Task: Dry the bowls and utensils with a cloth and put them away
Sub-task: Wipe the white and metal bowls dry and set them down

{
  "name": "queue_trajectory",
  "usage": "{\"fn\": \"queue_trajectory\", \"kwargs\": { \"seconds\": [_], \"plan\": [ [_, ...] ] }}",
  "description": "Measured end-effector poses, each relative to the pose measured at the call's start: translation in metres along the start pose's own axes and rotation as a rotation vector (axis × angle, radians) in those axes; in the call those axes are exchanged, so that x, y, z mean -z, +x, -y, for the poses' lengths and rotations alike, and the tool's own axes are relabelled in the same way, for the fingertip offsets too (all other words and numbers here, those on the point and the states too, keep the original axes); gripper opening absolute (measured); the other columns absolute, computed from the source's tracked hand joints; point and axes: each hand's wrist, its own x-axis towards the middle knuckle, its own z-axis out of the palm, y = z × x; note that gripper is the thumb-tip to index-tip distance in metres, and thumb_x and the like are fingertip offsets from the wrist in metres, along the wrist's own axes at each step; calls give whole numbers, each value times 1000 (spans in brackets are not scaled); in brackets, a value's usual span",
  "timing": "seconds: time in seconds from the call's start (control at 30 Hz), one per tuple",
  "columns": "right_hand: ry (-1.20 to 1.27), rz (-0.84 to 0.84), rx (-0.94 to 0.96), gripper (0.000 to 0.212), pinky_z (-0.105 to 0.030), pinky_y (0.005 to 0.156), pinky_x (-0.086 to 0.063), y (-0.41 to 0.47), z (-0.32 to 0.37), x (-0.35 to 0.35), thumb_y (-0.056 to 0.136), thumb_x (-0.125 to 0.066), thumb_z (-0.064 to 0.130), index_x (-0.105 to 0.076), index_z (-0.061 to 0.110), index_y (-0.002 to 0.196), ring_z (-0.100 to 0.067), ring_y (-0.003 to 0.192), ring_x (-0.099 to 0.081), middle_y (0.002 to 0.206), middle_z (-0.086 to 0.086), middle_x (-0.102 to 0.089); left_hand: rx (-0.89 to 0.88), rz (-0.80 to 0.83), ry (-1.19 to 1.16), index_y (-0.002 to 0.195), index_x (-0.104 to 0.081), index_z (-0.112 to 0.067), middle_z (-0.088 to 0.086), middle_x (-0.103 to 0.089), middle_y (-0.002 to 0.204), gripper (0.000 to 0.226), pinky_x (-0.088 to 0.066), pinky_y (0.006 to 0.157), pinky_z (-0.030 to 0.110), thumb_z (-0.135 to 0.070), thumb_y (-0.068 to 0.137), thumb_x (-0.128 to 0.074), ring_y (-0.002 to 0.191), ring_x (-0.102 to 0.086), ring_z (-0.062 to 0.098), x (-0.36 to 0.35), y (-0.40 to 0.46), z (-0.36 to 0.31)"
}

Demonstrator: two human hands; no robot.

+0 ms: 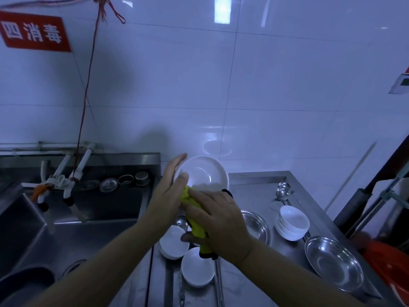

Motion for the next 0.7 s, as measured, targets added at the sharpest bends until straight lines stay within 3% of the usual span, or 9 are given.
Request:
{"fn": "queue_trajectory", "kwargs": {
  "seconds": [0.07, 0.2, 0.33, 0.53, 0.63, 0.7],
  "plan": [
    [16, 83, 66, 52, -37, 86, -44, 0, -7, 8, 94, -40, 58, -59, 18, 122, -26, 110, -59, 129, -9, -61, -29, 33, 55, 123, -49, -39, -22, -54, 122, 31, -46, 78, 8, -30, 94, -45, 102, -56, -11, 7, 1, -4],
    [-66, 140, 261, 24, -40, 93, -46, 3, -27, 22, 91, -53, 21, -71, 12, 103, -28, 106, -60, 121, -10, -65, -27, 91, 110, 113, -56, -35, -10, -61, 111, 34, -47, 72, 10, -29, 82, -44, 92, -60, -2, 16, 1, -8],
    [-145, 98, 201, 19, -38, 95, -44, 18, -32, 27, 88, -56, 10, -70, 9, 101, -27, 105, -58, 117, -9, -66, 9, 128, 97, 115, -58, -30, -4, -64, 112, 37, -47, 73, 11, -27, 80, -47, 97, -60, 6, 18, 6, -10],
    [-100, -6, -141, 33, -38, 88, -50, 37, -12, 12, 80, -59, 9, -70, 10, 111, -29, 105, -61, 120, -8, -65, 78, 117, -28, 122, -54, -35, -6, -63, 120, 36, -47, 82, 22, -35, 86, -52, 107, -61, 10, 14, 5, -4],
    [-76, 108, -96, 33, -35, 91, -42, 40, -4, 9, 81, -52, 20, -70, 11, 107, -26, 108, -58, 125, -8, -63, 74, 95, -63, 114, -58, -38, -8, -66, 114, 32, -49, 82, 20, -38, 84, -48, 106, -62, 8, 14, 6, -2],
    [-38, 208, -12, 35, -36, 88, -41, 34, -2, 6, 85, -54, 40, -70, 16, 105, -24, 111, -57, 129, -4, -60, 61, 84, -66, 113, -59, -34, -5, -67, 112, 24, -49, 81, 21, -30, 92, -49, 104, -63, 10, 19, 9, -4]
  ]
}}
